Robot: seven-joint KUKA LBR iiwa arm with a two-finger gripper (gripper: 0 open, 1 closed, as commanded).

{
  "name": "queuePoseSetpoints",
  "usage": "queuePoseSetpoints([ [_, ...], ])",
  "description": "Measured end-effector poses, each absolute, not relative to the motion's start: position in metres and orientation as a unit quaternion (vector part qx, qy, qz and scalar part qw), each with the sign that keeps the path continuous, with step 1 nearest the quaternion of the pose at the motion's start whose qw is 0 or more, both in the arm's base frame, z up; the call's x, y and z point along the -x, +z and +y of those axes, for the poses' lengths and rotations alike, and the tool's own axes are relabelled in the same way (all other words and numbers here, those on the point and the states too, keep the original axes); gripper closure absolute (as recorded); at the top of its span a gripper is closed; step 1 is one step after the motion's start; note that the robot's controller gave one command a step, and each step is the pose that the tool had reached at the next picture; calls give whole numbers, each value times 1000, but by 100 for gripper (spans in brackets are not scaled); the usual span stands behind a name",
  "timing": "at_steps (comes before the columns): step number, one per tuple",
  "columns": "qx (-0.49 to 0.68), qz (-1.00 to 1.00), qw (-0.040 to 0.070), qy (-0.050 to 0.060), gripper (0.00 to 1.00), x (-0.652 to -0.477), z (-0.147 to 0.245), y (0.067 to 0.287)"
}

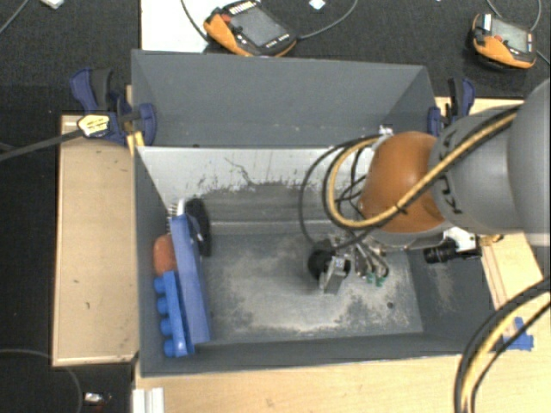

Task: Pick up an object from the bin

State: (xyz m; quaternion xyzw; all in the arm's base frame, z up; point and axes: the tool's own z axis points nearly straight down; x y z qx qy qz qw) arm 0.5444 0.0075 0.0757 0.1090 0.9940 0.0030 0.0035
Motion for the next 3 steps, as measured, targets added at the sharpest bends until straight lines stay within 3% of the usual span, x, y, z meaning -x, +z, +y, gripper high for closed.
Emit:
queuePoseSetpoints([
  [1, -109, 994, 5, 4, 100, -546, 8, 81],
  [2, -109, 994, 1, 3, 100, -543, 8, 106],
  [3, -109, 994, 2, 3, 100, -543, 8, 155],
])
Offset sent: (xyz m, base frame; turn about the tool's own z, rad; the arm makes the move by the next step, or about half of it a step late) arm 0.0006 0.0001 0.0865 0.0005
